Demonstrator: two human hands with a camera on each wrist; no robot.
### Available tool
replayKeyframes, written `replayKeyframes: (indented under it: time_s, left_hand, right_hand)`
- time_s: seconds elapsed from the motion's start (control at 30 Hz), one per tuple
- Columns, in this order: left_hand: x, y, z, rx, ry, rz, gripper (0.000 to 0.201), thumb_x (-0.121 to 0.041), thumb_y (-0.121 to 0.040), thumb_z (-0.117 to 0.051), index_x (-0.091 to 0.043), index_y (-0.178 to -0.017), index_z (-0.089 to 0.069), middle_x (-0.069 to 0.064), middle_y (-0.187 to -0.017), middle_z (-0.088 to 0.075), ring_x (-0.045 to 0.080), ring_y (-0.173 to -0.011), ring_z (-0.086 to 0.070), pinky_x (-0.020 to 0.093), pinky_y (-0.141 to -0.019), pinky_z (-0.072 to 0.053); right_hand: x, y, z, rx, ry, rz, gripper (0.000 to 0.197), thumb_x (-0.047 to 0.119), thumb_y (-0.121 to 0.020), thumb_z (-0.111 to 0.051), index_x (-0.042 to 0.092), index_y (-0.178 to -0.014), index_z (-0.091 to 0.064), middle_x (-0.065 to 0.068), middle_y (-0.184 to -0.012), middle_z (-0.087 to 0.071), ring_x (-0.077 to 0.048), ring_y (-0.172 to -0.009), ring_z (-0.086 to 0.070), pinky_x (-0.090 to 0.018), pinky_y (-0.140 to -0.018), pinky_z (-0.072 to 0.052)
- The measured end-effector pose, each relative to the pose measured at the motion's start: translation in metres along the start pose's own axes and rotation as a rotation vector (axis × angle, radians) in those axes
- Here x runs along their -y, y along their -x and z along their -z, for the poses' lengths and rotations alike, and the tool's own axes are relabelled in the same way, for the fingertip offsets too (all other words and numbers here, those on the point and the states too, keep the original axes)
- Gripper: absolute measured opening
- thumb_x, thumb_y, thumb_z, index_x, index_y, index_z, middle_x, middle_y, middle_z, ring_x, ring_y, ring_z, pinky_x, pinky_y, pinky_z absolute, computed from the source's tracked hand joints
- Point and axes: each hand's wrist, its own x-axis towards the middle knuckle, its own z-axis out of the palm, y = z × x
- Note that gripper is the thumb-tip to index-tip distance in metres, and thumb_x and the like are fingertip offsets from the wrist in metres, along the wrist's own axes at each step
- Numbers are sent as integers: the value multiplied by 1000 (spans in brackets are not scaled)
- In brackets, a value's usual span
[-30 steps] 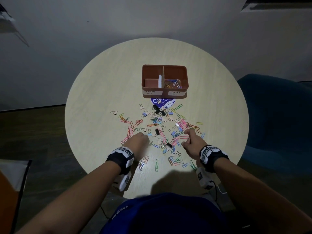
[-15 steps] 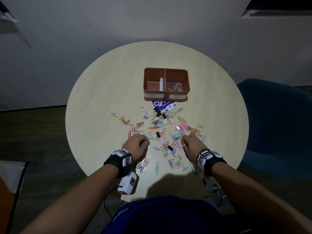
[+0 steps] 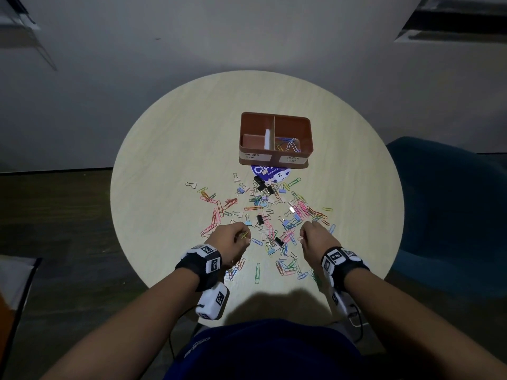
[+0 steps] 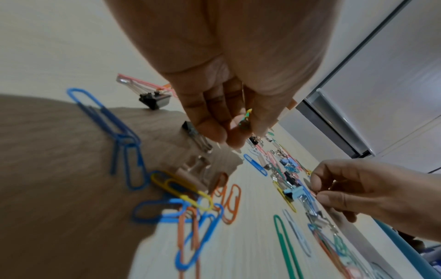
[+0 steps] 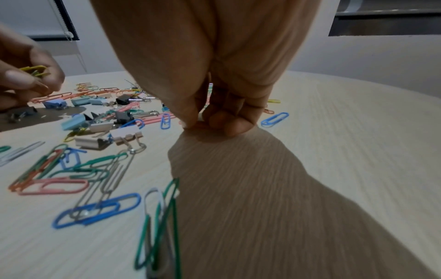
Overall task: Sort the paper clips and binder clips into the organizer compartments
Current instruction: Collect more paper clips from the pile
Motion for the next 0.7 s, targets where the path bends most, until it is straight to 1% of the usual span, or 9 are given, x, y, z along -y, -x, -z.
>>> replayKeyframes:
  time_s: [0.1,0.2,0.3,0.4,0.47,0.57,0.7]
  left_hand:
    - [3,1,-1,5,9,3,18,-22,-94,-56,-29,-110,-64,-9,-84,-63,12,-76,-60,24,-72,-47]
    - [3,-1,1,22,-10,8,17,-22,-94,-53,-29,-103,-67,-4,-83,-68,16,-75,-64,28,-74,-52]
    - [0,-2,3,14,-26,26,17,-21,-94,-54,-27,-98,-69,-3,-84,-70,16,-76,-65,30,-76,-55]
    - [-4,-4,3,-5,-41,25,16,-21,-94,-54,-24,-96,-70,-3,-86,-70,17,-80,-65,30,-77,-54]
    - [-5,-4,2,-6,-43,18,15,-21,-94,-54,-21,-94,-70,-2,-84,-69,18,-79,-65,28,-74,-52]
    - [-6,-4,-2,3,-77,11,15,-24,-94,-55,-20,-95,-69,-2,-90,-69,18,-84,-63,25,-72,-45]
    - [-5,-3,-5,25,-62,36,13,-25,-93,-56,-25,-92,-68,-3,-89,-71,17,-82,-65,28,-72,-53]
  right_hand:
    - [-2,2,4,-10,25,-32,15,28,-94,-56,17,-104,-52,-3,-105,-53,-24,-93,-56,-34,-77,-48]
    - [-4,1,10,25,21,-65,22,36,-89,-59,22,-106,-56,1,-106,-54,-21,-97,-57,-35,-81,-52]
    - [-2,-1,14,31,74,-59,19,29,-87,-60,24,-105,-59,1,-108,-55,-22,-98,-58,-36,-80,-54]
    - [0,1,14,38,116,-42,10,25,-88,-60,23,-98,-61,0,-105,-55,-22,-96,-58,-35,-78,-54]
    - [0,2,14,46,93,-47,5,22,-87,-57,24,-91,-60,1,-100,-54,-23,-90,-58,-34,-75,-54]
    - [-1,3,13,64,69,-44,5,21,-84,-54,25,-81,-56,2,-91,-52,-22,-80,-56,-34,-69,-54]
    - [0,6,12,63,56,-47,5,20,-84,-53,20,-80,-56,1,-87,-50,-23,-78,-56,-34,-68,-53]
